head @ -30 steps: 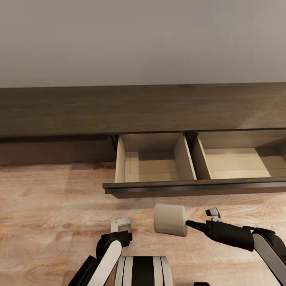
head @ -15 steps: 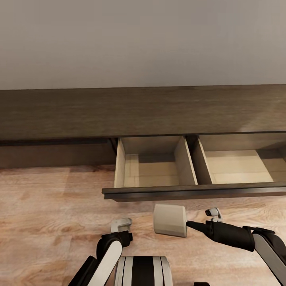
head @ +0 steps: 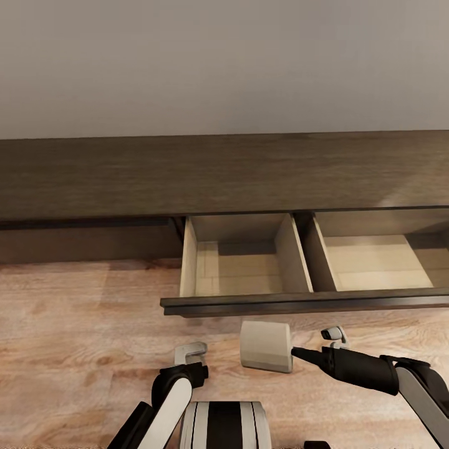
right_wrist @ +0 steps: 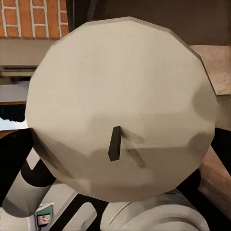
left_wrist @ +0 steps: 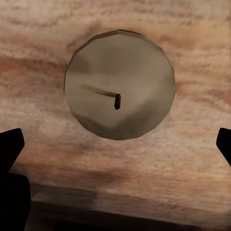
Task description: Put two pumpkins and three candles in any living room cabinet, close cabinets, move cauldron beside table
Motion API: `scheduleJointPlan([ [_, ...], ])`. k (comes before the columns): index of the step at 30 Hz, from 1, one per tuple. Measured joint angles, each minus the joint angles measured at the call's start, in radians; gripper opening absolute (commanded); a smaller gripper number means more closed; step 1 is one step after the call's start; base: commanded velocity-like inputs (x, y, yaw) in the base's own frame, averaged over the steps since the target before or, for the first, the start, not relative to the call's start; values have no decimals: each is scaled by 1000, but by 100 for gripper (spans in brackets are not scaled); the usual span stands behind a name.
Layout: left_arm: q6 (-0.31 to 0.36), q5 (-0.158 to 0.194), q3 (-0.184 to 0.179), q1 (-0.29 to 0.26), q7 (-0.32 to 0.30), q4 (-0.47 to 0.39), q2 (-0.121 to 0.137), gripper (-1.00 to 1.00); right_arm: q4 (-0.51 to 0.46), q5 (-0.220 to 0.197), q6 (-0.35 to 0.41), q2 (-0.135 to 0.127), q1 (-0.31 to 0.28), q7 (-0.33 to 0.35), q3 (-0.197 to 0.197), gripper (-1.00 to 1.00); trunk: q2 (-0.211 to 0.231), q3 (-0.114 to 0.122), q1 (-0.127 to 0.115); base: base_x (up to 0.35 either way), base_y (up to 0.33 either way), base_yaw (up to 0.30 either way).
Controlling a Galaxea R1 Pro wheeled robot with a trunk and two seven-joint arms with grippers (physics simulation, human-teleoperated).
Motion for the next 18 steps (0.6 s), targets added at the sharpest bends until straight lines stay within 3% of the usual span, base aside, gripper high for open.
scheduleJointPlan([
  [4, 0, -15, 0, 0, 0, 0, 0, 100, 0, 0, 0, 0, 0, 0, 2, -100, -1, -15, 2, 0, 0, 0],
  [7, -1, -47, 0, 0, 0, 0, 0, 100, 0, 1, 0, 0, 0, 0, 3, -100, -2, -27, 3, 0, 0, 0],
  [18, -78, -77, -15, 0, -7, 0, 3, 100, 0, -1, 1, 2, 0, 0, 7, -100, -2, -27, 3, 0, 0, 0],
])
